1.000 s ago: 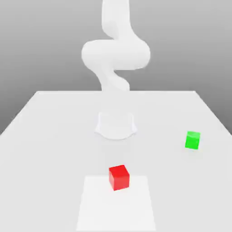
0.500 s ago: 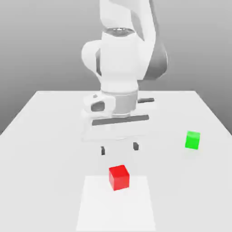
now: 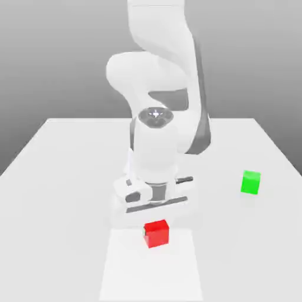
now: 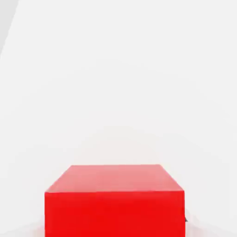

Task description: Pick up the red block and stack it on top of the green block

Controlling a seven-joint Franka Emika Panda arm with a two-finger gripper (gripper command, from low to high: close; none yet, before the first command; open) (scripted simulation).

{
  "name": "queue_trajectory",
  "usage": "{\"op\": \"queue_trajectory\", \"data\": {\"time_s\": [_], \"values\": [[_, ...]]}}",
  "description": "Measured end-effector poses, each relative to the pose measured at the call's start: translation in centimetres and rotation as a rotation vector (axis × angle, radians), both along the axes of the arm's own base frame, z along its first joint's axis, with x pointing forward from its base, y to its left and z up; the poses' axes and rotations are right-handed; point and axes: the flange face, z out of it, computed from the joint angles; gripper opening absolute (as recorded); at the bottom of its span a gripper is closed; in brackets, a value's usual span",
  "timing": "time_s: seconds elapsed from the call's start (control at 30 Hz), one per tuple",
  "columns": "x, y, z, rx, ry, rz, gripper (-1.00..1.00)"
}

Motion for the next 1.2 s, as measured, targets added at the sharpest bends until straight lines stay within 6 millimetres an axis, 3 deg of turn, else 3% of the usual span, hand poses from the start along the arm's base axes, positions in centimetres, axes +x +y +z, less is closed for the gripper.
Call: {"op": "queue_trajectory", "data": {"time_s": [0.2,0.43,0.63,0.87,1.0,1.2], "values": [[-0.1,0.4,4.6,0.001,0.000,0.013,-1.00],[-2.5,10.8,6.3,0.008,-0.001,0.359,-1.00],[-7.6,19.3,7.3,0.011,0.000,0.688,-1.00],[-16.4,26.7,8.3,0.007,0.001,1.071,-1.00],[-22.1,29.2,8.7,0.002,0.001,1.282,-1.00],[-23.1,29.8,4.8,-0.008,-0.004,1.328,-1.00]]}}
